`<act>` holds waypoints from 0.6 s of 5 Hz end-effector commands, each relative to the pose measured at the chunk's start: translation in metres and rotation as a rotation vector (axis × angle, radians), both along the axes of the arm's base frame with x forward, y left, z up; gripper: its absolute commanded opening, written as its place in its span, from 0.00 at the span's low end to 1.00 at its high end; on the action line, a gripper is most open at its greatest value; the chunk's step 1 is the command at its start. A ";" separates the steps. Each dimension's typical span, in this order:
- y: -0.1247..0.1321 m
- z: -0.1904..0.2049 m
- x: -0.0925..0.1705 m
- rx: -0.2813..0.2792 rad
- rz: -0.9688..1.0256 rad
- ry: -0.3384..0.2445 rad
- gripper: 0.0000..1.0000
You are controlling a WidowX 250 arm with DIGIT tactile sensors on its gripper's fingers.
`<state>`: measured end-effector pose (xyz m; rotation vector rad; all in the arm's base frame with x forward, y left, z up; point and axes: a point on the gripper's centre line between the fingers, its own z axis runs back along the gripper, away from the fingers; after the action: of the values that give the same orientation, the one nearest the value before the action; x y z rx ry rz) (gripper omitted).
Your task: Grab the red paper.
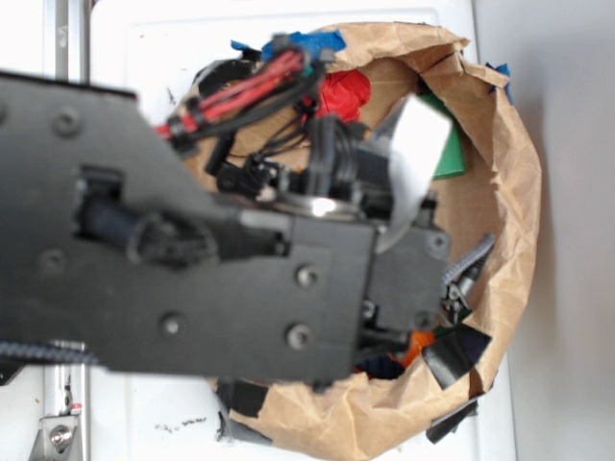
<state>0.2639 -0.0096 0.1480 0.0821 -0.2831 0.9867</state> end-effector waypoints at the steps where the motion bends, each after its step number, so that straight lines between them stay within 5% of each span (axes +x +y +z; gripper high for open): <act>1: 0.023 -0.019 0.003 -0.098 -0.005 -0.167 1.00; 3: 0.035 -0.036 0.008 -0.068 0.035 -0.156 1.00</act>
<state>0.2675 0.0155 0.0994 -0.0321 -0.3501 1.0078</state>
